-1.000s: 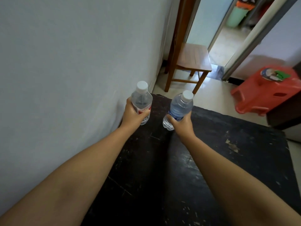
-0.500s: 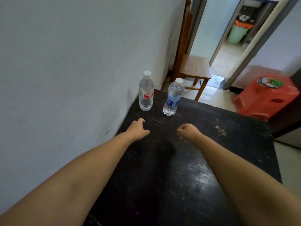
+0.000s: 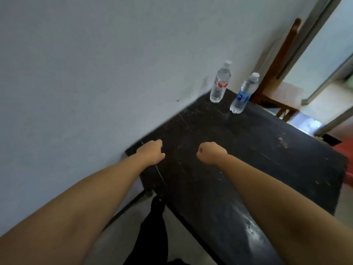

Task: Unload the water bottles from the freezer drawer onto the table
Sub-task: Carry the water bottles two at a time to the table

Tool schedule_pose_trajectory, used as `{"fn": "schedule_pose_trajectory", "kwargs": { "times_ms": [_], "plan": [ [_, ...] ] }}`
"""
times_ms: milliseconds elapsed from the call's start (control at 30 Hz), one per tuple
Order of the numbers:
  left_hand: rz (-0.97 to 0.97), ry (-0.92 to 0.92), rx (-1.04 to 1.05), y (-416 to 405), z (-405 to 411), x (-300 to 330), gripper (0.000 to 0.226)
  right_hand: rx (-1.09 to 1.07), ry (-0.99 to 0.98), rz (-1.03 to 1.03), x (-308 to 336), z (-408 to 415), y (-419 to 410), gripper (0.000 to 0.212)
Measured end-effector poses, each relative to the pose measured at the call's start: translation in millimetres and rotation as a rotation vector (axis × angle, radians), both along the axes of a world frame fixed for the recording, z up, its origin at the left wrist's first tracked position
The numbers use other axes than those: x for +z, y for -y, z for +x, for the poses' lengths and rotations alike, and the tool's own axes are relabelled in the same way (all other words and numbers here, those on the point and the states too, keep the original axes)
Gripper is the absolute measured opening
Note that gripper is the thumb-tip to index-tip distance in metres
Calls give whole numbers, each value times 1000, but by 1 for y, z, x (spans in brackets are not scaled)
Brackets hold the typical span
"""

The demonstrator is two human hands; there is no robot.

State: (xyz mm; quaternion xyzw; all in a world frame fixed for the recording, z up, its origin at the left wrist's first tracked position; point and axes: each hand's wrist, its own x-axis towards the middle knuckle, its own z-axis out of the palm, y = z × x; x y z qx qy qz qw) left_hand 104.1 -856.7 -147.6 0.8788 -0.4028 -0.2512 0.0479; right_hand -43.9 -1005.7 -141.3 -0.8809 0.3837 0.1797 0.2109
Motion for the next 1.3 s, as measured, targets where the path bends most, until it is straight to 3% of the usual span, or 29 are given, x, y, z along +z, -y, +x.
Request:
{"fn": "schedule_pose_trajectory", "kwargs": {
  "times_ms": [267, 567, 733, 867, 967, 1300],
  "plan": [
    [-27, -113, 291, -156, -11, 4, 40, 329, -42, -21, 4, 42, -121, 20],
    [-81, -131, 681, -354, -8, 3, 46, 761, -136, -77, 3, 119, -293, 32],
    [-90, -75, 976, -514, -15, 16, 45, 997, -9, -84, 14, 153, -447, 36],
    [-128, -65, 1152, -591, -26, 30, 43, 1141, 75, -94, 21, 164, -533, 30],
    [-189, -41, 1304, -647, -52, 35, 42, 1305, 95, -134, 26, 168, -607, 23],
    [-181, 81, 1936, -798, -202, 51, 43, 1921, 201, -55, 46, 134, -824, 39]
  ]
}}
